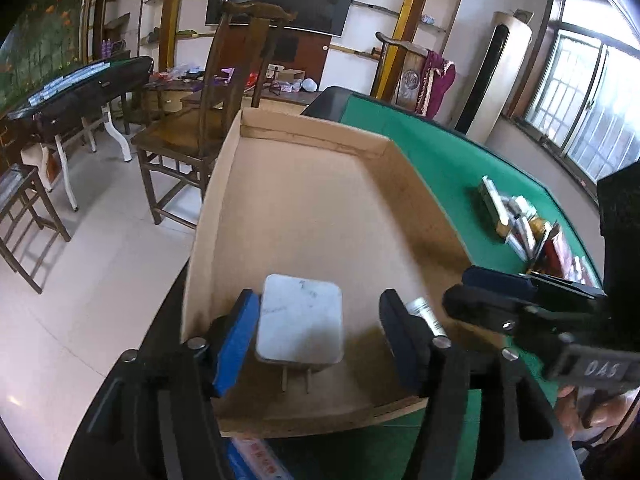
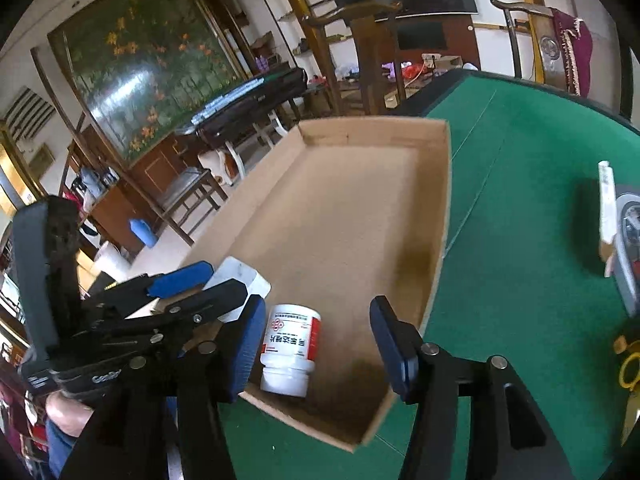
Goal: Organize objects
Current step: 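Open both grippers to drop the charger and bottle into the tray, then grasp the black marker with the left gripper while the right gripper grasps the cream tube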
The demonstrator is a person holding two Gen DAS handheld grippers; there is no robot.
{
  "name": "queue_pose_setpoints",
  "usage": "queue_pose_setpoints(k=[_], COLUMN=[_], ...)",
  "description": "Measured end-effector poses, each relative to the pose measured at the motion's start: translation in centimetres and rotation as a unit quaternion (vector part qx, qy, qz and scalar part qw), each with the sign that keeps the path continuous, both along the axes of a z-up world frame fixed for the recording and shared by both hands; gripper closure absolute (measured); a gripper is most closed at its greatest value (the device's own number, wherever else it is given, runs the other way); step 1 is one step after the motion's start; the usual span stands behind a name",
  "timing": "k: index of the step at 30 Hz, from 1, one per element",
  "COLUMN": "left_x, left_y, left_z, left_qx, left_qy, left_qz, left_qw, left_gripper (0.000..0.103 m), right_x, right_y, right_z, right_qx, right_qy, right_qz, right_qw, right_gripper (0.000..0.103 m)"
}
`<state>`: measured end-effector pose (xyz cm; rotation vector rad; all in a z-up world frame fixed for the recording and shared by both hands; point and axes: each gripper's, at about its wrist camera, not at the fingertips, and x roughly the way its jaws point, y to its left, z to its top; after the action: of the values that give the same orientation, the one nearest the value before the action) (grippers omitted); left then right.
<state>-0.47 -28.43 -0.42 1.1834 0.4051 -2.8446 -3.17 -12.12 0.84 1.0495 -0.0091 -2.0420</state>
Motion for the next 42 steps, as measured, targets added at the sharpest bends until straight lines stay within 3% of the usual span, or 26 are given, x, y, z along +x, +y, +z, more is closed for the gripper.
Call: queue_pose_setpoints(k=[4, 8, 11, 14, 17, 19, 20, 23, 25, 28, 34, 36, 38, 39, 40, 42], left_x=[0.6, 2.1, 2.4, 1.6, 0.8, 0.6, 0.7, 1.1, 1.5, 1.8, 1.2, 0.4, -0.7, -1.2, -1.7, -1.8], left_y=[0.8, 2.8, 6.4, 12.7, 20.3, 25.6, 28.4, 33.8, 36.3, 37.6, 38.5, 39.0, 39.2, 39.2, 39.0, 38.6], left_z=[1.4, 4.0, 5.5, 5.6, 4.8, 3.8, 3.1, 1.4, 0.2, -1.0, -2.2, -3.0, -3.2, -3.3, -3.2, -3.1], left_qx=[0.007, 0.013, 0.031, 0.015, -0.032, -0.070, -0.096, -0.176, -0.201, -0.226, -0.230, -0.229, -0.211, -0.201, -0.186, -0.194], left_qy=[0.014, 0.048, 0.065, 0.058, 0.053, 0.047, 0.043, 0.037, 0.018, -0.002, -0.026, -0.036, -0.040, -0.047, -0.059, -0.068], left_qz=[0.007, -0.001, -0.049, -0.134, -0.232, -0.300, -0.342, -0.409, -0.456, -0.484, -0.496, -0.487, -0.474, -0.466, -0.457, -0.439], left_qw=[0.9999, 0.9988, 0.9962, 0.9892, 0.9708, 0.9503, 0.9339, 0.8946, 0.8670, 0.8454, 0.8371, 0.8422, 0.8538, 0.8605, 0.8677, 0.8748], left_gripper=[0.039, 0.039, 0.038, 0.038, 0.038, 0.038, 0.038, 0.038, 0.038, 0.038, 0.038, 0.039, 0.042, 0.047, 0.065, 0.085], right_x=[0.7, 1.4, 1.1, 0.5, 0.0, -0.3, -0.5, -1.3, -1.4, -0.9, -0.3, -0.3, -0.3, -0.3, -0.4, -0.5], right_y=[3.3, 9.4, 14.6, 20.6, 27.1, 30.0, 31.9, 35.1, 36.2, 36.7, 37.0, 36.6, 36.6, 36.6, 36.5, 36.4], right_z=[1.2, 2.0, 2.8, 3.7, 3.7, 3.4, 2.9, 2.5, 3.2, 4.3, 4.4, 4.4, 4.3, 4.2, 4.1, 3.8], right_qx=[-0.029, -0.040, -0.041, -0.046, -0.045, -0.055, -0.069, -0.098, -0.117, -0.127, -0.118, -0.113, -0.110, -0.109, -0.107, -0.098], right_qy=[-0.005, 0.006, 0.022, 0.031, 0.050, 0.044, 0.032, -0.002, -0.002, 0.007, 0.006, 0.005, 0.004, 0.003, 0.002, -0.001], right_qz=[0.008, 0.002, -0.023, -0.049, -0.088, -0.111, -0.125, -0.151, -0.164, -0.172, -0.167, -0.168, -0.170, -0.173, -0.176, -0.180], right_qw=[1.000, 0.999, 0.999, 0.997, 0.994, 0.991, 0.989, 0.984, 0.980, 0.977, 0.979, 0.979, 0.979, 0.979, 0.979, 0.979], right_gripper=[0.044, 0.044, 0.044, 0.044, 0.043, 0.043, 0.043, 0.042, 0.042, 0.041, 0.040, 0.040, 0.040, 0.040, 0.040, 0.040])
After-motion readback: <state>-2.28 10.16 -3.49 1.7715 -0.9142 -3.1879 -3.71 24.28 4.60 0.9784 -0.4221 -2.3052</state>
